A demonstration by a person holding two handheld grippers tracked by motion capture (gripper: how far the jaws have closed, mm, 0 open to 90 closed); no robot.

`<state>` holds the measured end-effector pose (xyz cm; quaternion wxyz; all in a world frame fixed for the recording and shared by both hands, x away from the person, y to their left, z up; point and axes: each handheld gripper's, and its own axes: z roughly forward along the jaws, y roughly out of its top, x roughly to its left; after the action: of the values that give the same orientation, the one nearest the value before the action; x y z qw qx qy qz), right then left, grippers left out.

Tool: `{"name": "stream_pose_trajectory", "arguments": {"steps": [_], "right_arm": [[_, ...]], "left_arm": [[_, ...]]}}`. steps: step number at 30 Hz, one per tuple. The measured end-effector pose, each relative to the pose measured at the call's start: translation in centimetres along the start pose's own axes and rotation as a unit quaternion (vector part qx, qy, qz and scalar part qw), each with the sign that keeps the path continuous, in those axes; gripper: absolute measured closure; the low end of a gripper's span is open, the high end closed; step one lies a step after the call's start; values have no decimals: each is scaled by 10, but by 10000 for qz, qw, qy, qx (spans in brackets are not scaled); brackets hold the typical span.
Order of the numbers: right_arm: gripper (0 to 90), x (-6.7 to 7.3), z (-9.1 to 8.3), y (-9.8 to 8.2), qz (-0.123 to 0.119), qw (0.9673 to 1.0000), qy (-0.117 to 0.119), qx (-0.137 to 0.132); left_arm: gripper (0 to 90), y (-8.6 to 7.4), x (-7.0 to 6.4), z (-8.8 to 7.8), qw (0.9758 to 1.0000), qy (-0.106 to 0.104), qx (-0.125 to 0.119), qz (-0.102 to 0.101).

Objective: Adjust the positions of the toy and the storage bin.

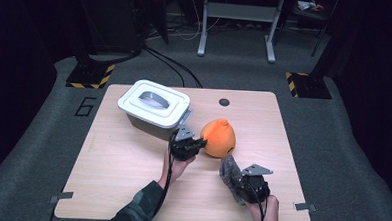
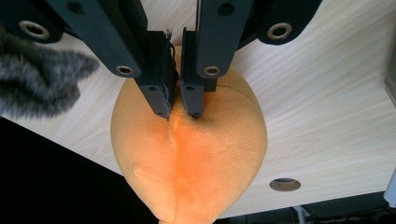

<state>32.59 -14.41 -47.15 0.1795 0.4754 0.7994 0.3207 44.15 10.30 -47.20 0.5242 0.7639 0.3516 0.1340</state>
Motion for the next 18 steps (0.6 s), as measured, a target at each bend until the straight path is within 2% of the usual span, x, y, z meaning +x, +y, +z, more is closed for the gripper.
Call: {"name": "stream_pose_trajectory", "arguments": {"steps": [3,9,11,12,16,18], "right_arm": [[691,3,4,-6,8,9999,127,65],[679,9,11,-17,68,9996,203,157],[667,11,13,-18,8,9996,215,187],[648,12,14,-19,14,9996,203,220],[474,13,14,-19,29,9992,257,290],[387,13,12,-18,-25,9992,304,239]], "left_arm": [[845,0,0,0,10000,-4,-6,-14],[845,0,0,0,10000,1,-6,-10],[845,0,0,0,10000,-8,-3,-7],[845,0,0,0,10000,-5,-4,-6],[845,0,0,0,10000,-8,1,3],[844,0,0,0,10000,-15,1,0]]}}
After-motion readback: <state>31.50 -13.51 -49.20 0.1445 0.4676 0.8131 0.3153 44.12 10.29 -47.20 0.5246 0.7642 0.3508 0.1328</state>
